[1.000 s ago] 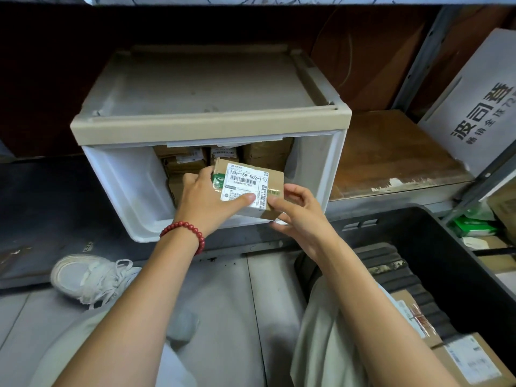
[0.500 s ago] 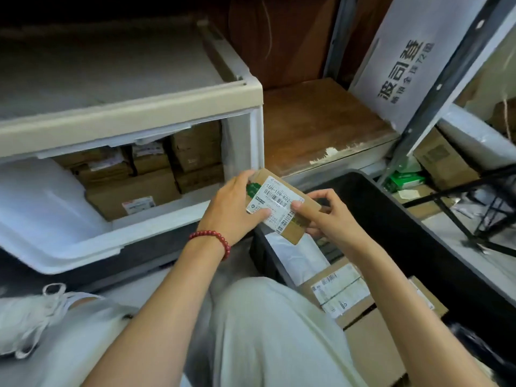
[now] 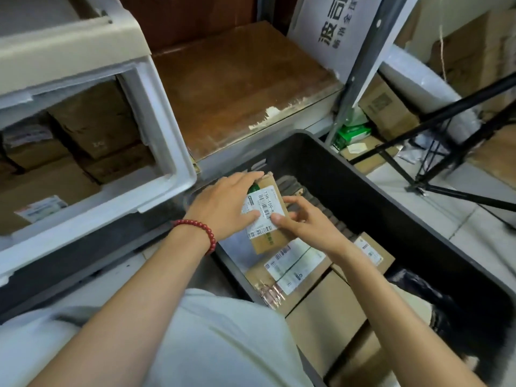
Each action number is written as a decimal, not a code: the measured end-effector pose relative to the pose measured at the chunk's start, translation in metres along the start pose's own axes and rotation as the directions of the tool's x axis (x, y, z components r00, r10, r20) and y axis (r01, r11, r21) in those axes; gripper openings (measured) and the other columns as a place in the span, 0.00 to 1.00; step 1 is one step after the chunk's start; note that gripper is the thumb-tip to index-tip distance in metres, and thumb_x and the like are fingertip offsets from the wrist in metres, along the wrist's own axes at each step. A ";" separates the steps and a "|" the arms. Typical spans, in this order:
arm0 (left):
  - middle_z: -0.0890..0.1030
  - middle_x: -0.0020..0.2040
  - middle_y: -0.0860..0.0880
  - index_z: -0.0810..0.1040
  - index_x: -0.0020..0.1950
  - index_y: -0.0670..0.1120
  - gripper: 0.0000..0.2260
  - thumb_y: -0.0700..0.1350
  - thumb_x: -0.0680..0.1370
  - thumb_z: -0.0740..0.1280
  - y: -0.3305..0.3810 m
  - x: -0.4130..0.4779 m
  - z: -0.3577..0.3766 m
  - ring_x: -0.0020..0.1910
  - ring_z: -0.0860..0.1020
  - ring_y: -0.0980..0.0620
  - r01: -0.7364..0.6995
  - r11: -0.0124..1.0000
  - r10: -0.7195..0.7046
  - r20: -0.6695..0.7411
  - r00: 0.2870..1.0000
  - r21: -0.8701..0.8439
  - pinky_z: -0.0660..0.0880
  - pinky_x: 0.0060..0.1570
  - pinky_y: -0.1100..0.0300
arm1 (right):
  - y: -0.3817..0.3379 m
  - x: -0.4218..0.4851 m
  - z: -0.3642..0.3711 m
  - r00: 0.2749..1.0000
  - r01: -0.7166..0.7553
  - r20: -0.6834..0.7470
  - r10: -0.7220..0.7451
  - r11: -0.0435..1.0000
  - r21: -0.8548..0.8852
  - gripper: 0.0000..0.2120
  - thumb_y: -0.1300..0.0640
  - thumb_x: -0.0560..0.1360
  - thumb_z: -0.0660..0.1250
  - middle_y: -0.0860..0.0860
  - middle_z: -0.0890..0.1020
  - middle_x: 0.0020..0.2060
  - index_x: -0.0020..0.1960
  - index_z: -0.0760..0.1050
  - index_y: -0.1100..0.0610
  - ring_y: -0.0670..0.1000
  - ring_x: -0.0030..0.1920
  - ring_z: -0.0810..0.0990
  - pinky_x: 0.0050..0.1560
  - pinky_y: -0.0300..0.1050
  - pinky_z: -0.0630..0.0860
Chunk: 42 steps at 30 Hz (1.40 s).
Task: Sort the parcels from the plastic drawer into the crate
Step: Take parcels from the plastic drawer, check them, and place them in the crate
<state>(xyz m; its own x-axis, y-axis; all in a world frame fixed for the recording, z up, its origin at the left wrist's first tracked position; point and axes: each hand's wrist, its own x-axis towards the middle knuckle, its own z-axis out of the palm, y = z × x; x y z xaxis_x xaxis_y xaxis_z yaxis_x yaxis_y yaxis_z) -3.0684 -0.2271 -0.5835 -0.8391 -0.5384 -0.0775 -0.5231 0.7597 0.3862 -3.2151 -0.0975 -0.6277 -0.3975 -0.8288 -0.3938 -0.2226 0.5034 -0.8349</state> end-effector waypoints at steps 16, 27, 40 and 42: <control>0.71 0.69 0.52 0.63 0.72 0.54 0.23 0.57 0.78 0.62 0.035 0.008 0.018 0.66 0.69 0.48 -0.119 0.969 0.108 0.063 0.992 0.218 0.67 0.61 0.50 | 0.052 -0.051 -0.050 0.929 -0.220 -0.218 0.300 0.919 0.328 0.25 0.49 0.80 0.62 0.49 0.80 0.56 0.73 0.57 0.48 0.48 0.52 0.82 0.48 0.44 0.79; 0.74 0.66 0.49 0.61 0.73 0.54 0.27 0.61 0.77 0.61 0.178 0.022 0.106 0.63 0.73 0.48 -0.254 0.965 0.232 0.223 0.947 0.073 0.71 0.57 0.51 | 0.117 -0.136 -0.098 0.799 -0.256 -0.427 0.423 0.882 0.396 0.28 0.52 0.81 0.60 0.51 0.80 0.56 0.76 0.51 0.54 0.52 0.58 0.79 0.60 0.48 0.75; 0.73 0.66 0.51 0.62 0.73 0.53 0.23 0.55 0.79 0.61 0.166 0.017 0.121 0.64 0.72 0.50 -0.315 0.923 0.260 0.242 0.935 0.222 0.69 0.61 0.53 | 0.178 -0.136 -0.091 0.612 -0.626 -0.466 0.639 0.752 0.209 0.42 0.56 0.77 0.66 0.61 0.70 0.68 0.78 0.39 0.53 0.61 0.65 0.73 0.64 0.55 0.72; 0.73 0.67 0.51 0.61 0.73 0.53 0.23 0.54 0.79 0.61 0.163 0.017 0.119 0.65 0.71 0.49 -0.287 0.931 0.235 0.231 0.944 0.224 0.68 0.61 0.54 | 0.177 -0.131 -0.087 0.648 -0.555 -0.511 0.565 0.809 0.191 0.47 0.55 0.74 0.71 0.60 0.70 0.68 0.78 0.38 0.48 0.61 0.65 0.73 0.63 0.58 0.73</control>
<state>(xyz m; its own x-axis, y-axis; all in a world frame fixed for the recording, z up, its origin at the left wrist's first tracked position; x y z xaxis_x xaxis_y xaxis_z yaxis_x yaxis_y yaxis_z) -3.1862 -0.0689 -0.6309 -0.9497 -0.2454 -0.1947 -0.2799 0.9438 0.1756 -3.2802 0.1221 -0.6905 -0.8379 -0.1280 -0.5307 0.2107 0.8210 -0.5307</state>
